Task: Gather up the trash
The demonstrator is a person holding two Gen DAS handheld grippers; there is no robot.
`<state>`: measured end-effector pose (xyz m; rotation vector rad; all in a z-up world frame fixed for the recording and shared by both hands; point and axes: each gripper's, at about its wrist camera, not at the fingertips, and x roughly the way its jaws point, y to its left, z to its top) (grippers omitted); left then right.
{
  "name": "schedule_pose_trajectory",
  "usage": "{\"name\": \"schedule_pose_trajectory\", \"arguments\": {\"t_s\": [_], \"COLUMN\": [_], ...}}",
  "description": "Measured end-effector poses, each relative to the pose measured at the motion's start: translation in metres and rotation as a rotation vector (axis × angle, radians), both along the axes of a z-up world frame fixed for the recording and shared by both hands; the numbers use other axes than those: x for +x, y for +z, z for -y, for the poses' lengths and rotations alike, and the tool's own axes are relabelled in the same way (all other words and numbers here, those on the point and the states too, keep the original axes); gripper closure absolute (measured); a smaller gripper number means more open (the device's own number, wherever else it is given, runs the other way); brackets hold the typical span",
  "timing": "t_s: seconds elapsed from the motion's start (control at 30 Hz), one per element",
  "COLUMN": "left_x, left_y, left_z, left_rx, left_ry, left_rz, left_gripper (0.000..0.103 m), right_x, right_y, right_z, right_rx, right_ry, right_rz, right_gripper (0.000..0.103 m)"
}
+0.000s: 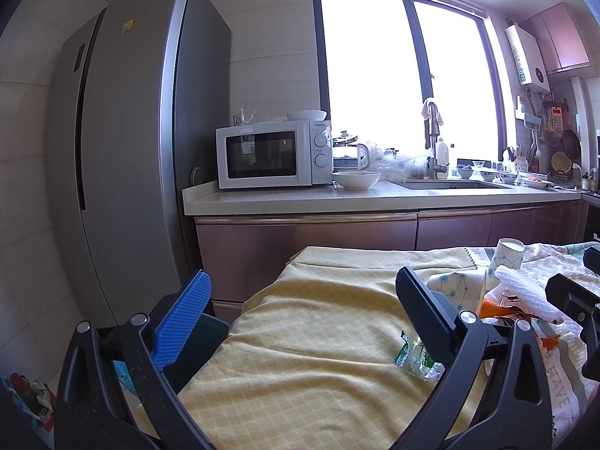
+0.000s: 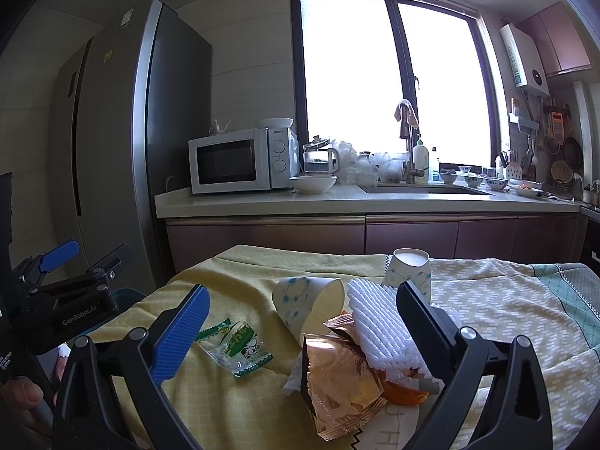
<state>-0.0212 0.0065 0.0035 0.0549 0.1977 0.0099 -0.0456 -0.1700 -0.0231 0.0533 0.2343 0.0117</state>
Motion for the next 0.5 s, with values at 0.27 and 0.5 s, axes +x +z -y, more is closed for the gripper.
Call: {"name": "schedule_pose_trajectory", "arguments": {"t_s": [0.27, 0.5], "left_x": [0.002, 0.0024], "left_y": [-0.0006, -0.001], "left_z": [-0.0007, -0.0001], "left_rx": [-0.004, -0.006], "left_ry": [-0.002, -0.004], "left_rz": [-0.008, -0.009], "left_gripper": [0.006, 0.006], "right_x": [0.001, 0.0015], "right_y": [0.0008, 0.0014], "right_z": [0.003, 0.0038], "right_rx": [0.009, 0.012], "right_ry": [0.009, 0.014], "right_rz": [-0.004, -0.009], "right_gripper": [0.007, 0.007]}}
